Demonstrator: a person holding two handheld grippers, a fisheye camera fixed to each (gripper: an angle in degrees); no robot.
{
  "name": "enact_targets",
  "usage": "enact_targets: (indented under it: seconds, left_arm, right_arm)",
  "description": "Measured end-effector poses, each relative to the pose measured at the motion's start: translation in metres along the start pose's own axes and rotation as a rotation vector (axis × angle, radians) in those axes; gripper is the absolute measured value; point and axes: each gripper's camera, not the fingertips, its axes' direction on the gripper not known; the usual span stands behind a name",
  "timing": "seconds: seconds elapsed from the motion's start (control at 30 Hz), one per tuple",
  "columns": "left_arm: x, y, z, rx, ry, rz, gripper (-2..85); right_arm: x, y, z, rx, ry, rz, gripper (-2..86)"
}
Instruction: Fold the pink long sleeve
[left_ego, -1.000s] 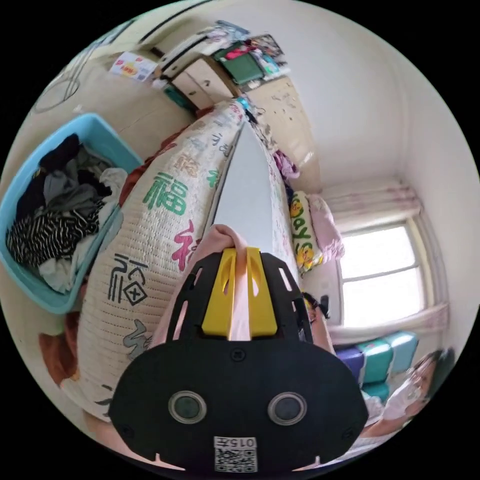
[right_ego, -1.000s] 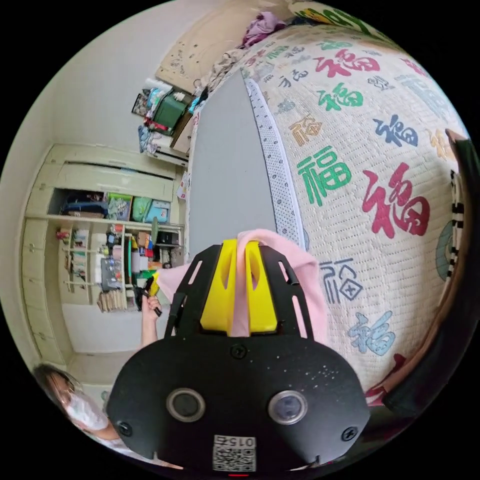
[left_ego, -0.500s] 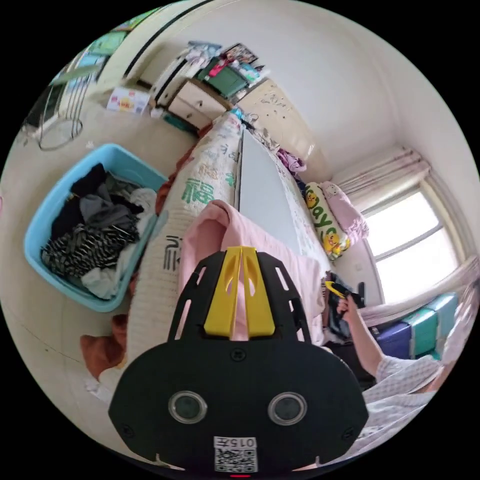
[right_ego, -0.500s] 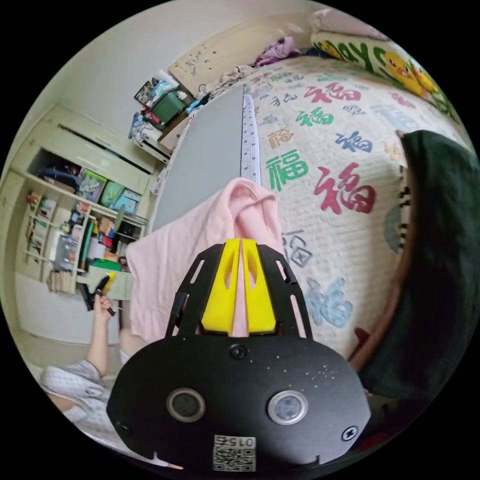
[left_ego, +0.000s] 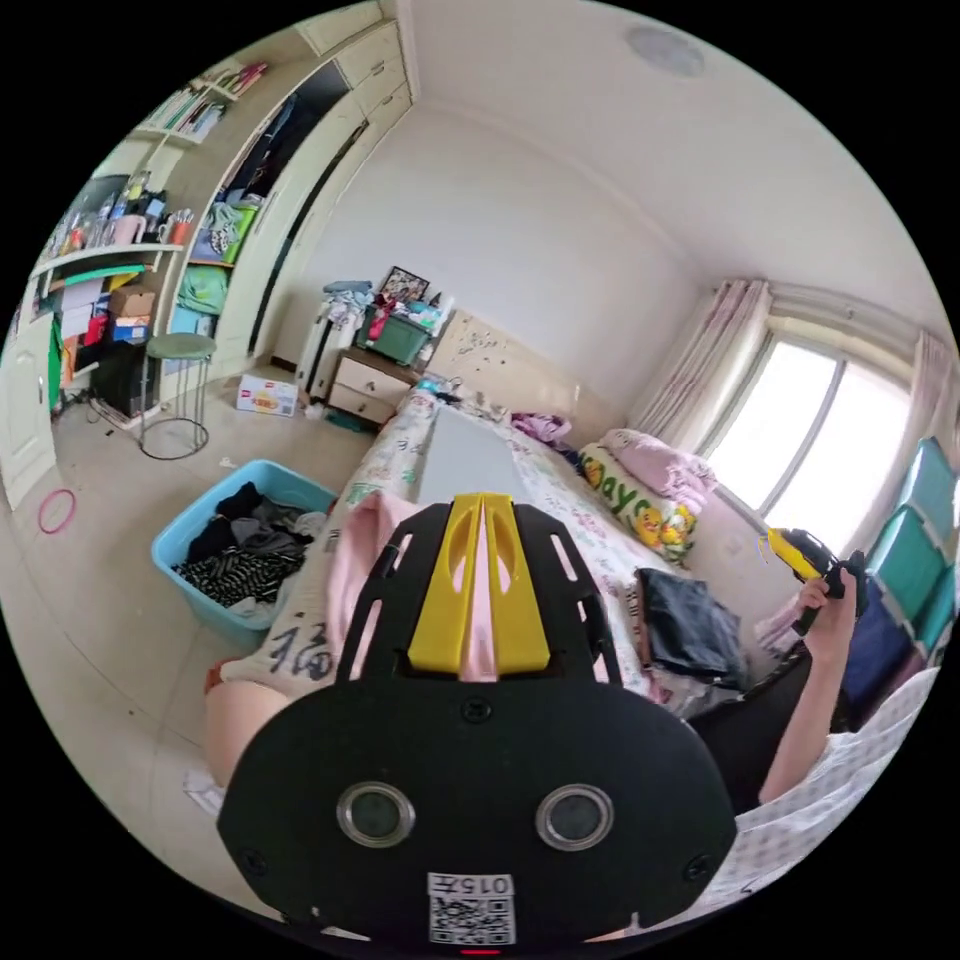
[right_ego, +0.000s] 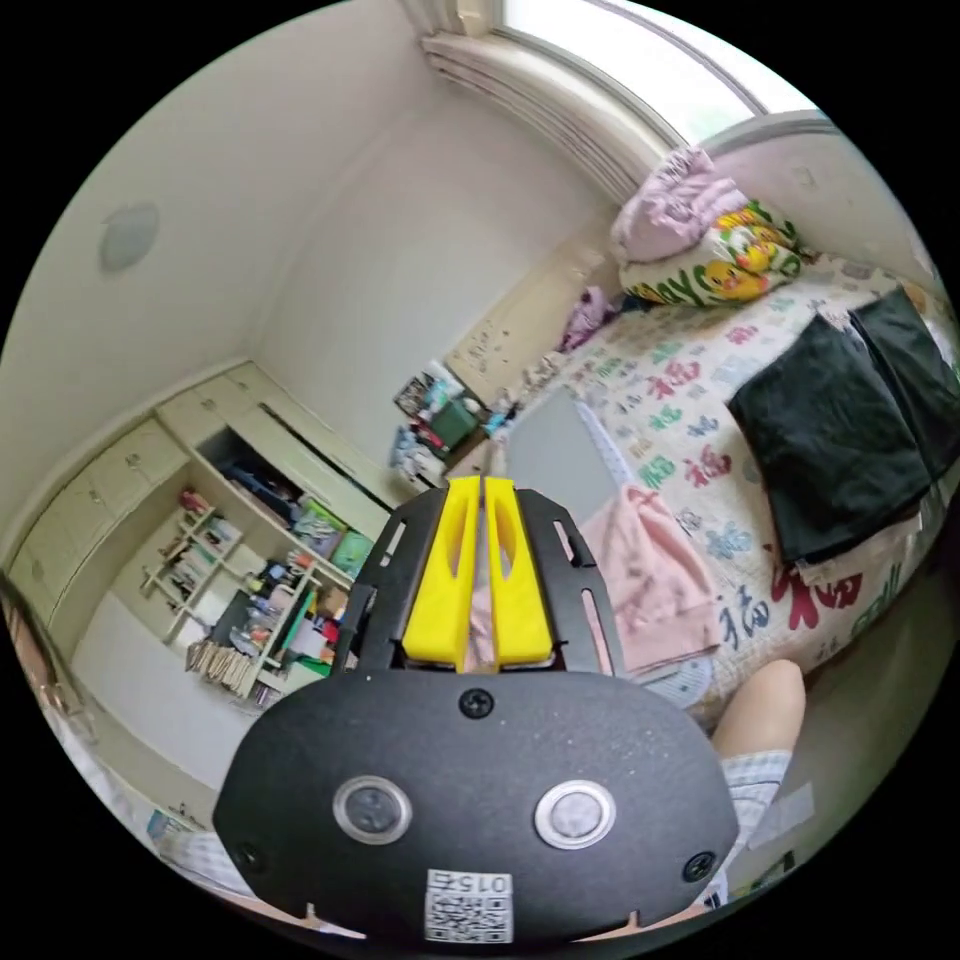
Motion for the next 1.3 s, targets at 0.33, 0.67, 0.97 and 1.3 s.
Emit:
enact_targets:
  seconds: [0.33, 0.67, 0.97, 1.3]
  left_arm:
    - [0.064, -0.019, -0.136, 0.221, 0.219, 0.075, -0.9]
    - [0.086, -0.083, -0.093, 0.107, 0.363, -0.004, -0.9]
    - [0.143, -0.167, 0.019, -0.137, 0.449, 0.013, -0.6]
    - [0.276, -0.303, 0.229, -0.447, 0.428, 0.453, 5.9]
  right_arm:
    - [-0.075, 0.101, -0.214, 0.453, -0.408, -0.278, -0.6]
    - [-0.072, 0.137, -0.246, 0.594, -0.388, -0.376, -0.5]
    - [-0.049, 0.118, -0.197, 0.524, -0.269, -0.437, 0.2]
    - [0.161, 0.094, 0.036, -0.110, 0.167, -0.342, 0.2]
